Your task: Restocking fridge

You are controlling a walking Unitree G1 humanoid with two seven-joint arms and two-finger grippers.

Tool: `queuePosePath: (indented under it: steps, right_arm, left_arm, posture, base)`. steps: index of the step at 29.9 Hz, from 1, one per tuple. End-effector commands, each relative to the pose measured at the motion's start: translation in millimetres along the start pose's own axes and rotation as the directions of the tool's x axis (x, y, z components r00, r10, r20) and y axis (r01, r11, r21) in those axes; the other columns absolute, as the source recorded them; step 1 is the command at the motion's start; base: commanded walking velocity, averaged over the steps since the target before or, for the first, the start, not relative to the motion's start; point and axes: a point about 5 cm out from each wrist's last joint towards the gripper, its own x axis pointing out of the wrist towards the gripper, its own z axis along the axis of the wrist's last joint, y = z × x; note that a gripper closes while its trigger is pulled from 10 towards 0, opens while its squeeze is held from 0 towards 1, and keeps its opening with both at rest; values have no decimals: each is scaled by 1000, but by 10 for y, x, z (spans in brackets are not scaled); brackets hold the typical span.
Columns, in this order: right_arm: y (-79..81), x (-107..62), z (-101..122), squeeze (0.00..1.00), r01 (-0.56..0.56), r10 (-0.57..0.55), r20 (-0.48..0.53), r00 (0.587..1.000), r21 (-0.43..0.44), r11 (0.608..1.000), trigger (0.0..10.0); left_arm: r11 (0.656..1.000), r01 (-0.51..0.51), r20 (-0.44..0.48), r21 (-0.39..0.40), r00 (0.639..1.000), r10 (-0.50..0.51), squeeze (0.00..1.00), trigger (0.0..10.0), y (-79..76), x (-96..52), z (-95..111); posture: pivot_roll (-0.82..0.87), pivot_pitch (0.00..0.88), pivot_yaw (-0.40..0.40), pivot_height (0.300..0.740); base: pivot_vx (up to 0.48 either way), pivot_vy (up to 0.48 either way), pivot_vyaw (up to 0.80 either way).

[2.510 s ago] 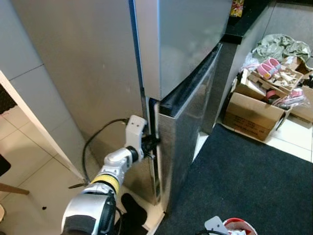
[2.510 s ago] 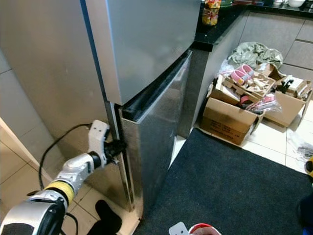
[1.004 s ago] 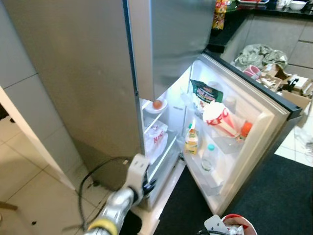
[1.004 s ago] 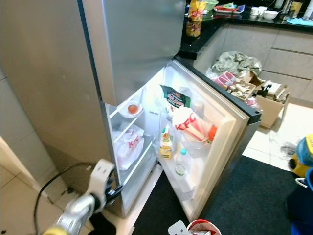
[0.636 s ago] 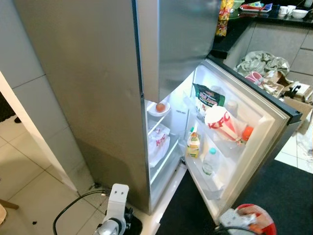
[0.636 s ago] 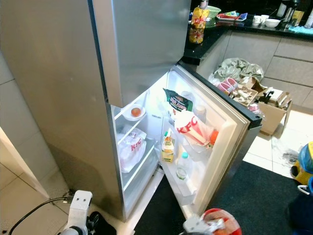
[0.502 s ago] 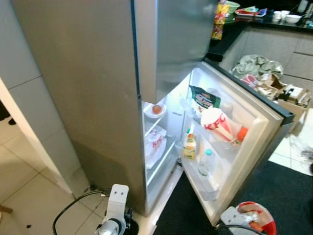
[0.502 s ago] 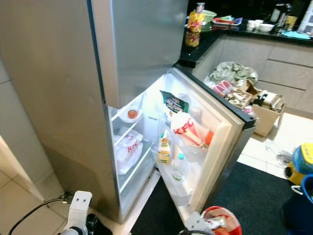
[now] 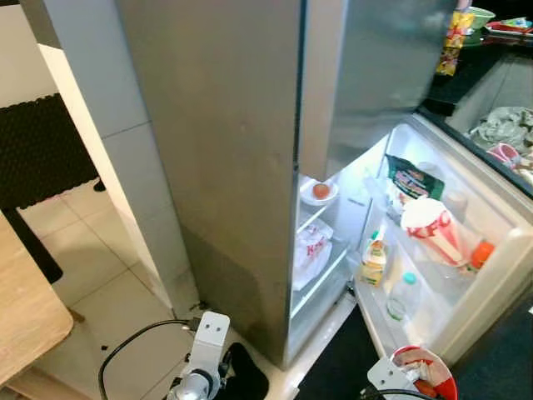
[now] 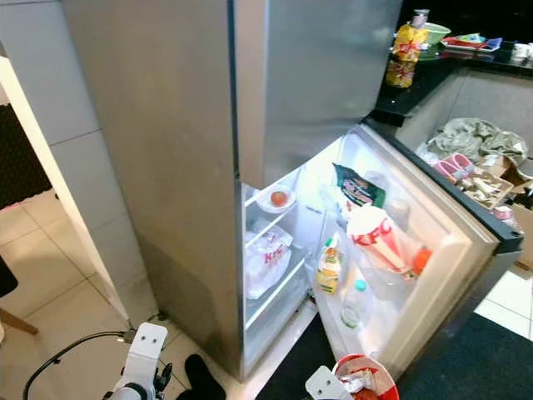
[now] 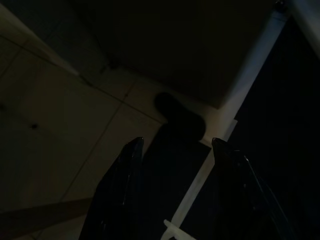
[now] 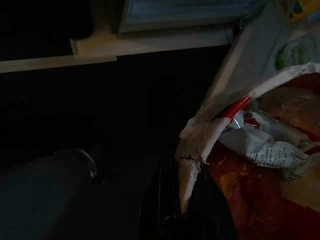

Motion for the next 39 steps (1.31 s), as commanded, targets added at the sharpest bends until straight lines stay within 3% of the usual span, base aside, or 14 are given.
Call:
queuePosePath:
  steps: [1,13,27,34,39]
  right_arm:
    - [-23,-1,34,0,4,-4,26,1000,-12,1000,10000]
    - [-45,-10,-10,0,21,-21,15,1000,8,1000,10000]
    - [-39,-19,-89,0,46,-45,-18,999,60,997,10000]
    - [5,-15,-105,0,52,-50,-28,998,71,996,10000]
    - [-15,-15,-106,0,55,-53,-31,998,74,996,10000]
  left_arm:
    - [1000,2,5,20,1000,-2,0,10000,-29,8,16]
    - [999,28,47,15,998,-29,0,10000,-78,45,137]
    - [998,50,63,46,997,-53,0,10000,-83,53,179]
    - [998,12,66,-62,998,-8,0,10000,-30,76,233]
    - [997,0,68,-81,998,5,0,10000,-2,84,257]
  posture:
    - [-29,0,-20,740]
    - [-31,0,-7,740]
    - [-36,1,17,740]
    - [-40,2,23,740]
    - [-36,0,20,740]
  base:
    - [0,0,800]
    - [0,0,800]
    - [0,0,0]
    - [0,-138,0]
    - [0,-330,0]
